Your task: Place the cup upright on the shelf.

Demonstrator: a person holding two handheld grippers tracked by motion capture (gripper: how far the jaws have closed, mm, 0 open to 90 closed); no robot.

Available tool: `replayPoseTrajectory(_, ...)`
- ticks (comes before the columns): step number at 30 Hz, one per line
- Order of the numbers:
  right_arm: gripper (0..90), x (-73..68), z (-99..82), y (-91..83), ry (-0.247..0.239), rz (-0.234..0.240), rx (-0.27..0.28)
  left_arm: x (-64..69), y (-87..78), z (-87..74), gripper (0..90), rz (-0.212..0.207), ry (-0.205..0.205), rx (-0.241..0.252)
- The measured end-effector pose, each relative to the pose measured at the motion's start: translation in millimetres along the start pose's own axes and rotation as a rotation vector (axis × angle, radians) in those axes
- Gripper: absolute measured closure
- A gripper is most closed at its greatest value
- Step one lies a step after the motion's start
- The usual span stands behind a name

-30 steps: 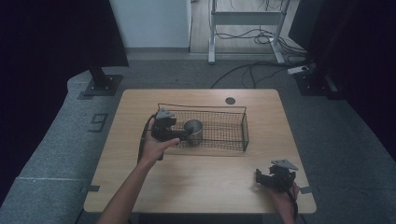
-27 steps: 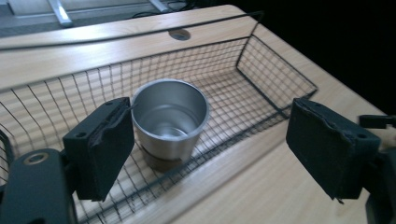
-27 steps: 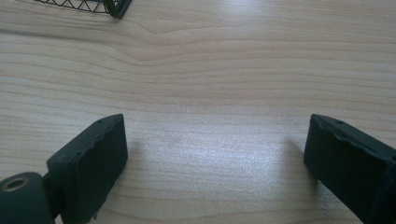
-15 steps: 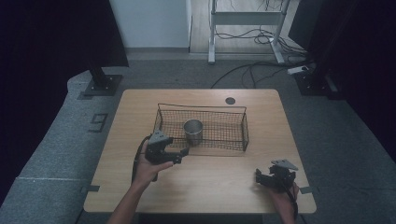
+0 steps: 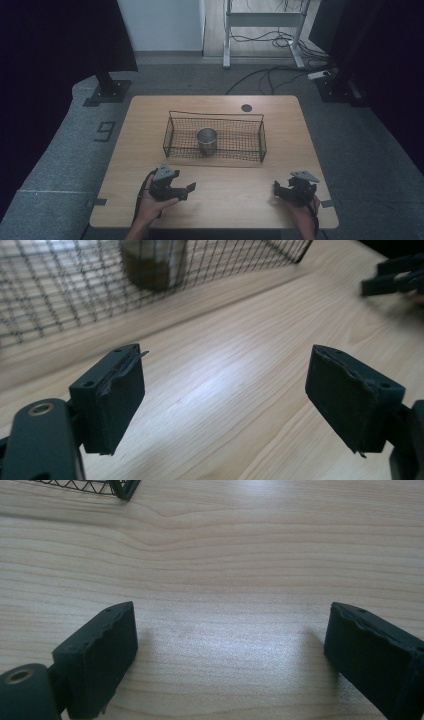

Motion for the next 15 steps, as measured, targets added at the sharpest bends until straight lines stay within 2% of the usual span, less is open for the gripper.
replayPoseTrajectory(6,7.4,0.1,0.6,0.6,-0.001,-0.001,0.003,-1.0,5.9,-11.8,16.7,0.005,-0.012,-0.02)
replayPoseTrajectory(12,7.8,-0.1,1.1,1.0,0.0,-0.006,0.004,0.1,9.9,-14.7,16.9,0.003,-0.013,-0.029)
replayPoseTrajectory(15,7.6,0.0,1.2,1.1,0.001,-0.007,0.004,-0.1,10.9,-15.5,16.9,-0.006,-0.028,-0.029)
Point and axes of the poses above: each handheld gripper's, and its own axes: y roughly forward along the jaws, z roughly out of its top, x roughly to its right, the point moved 5 cm from there along y, roughly forward along the jaws, and after that the axes turned 8 degrees about z, right-handed, at the moved point
